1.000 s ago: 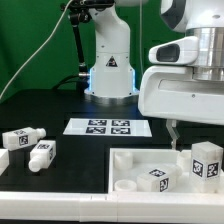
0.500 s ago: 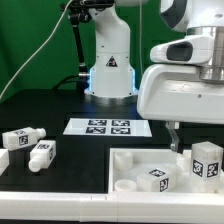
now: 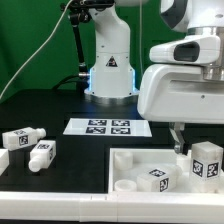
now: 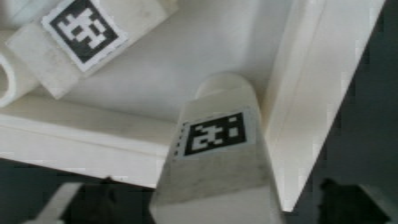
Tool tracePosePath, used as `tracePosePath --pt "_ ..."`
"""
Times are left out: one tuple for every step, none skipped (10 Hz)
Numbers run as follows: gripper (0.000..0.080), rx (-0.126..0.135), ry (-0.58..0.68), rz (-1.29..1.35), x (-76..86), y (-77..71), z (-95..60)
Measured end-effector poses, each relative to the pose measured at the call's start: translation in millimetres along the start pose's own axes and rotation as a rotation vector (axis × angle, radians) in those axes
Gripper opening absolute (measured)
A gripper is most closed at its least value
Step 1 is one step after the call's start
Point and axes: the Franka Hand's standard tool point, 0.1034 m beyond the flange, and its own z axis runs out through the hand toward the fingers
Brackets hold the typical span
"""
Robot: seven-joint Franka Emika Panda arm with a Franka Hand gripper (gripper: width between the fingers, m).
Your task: Assemble one leg
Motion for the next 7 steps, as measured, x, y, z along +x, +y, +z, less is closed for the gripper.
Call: tracePosePath --pt "0.0285 0.0 0.0 0.0 0.1 0.0 -0.1" --pt "0.0285 0.001 0.002 0.004 0.6 -0.2 -0.5" --pt "0.0285 0.001 0.003 0.029 0.7 -0.2 -0.6" --pt "0.0285 0.002 0.003 0.03 0.8 -0.2 -0.6" --pt "0.0285 0.003 0.003 0.098 0.8 -0.2 -0.6" --pt "0.0285 0.003 0.003 0.159 0.8 -0.1 -0.6" --pt "0.0285 0.003 0.003 0.238 0.8 0.0 -0.6"
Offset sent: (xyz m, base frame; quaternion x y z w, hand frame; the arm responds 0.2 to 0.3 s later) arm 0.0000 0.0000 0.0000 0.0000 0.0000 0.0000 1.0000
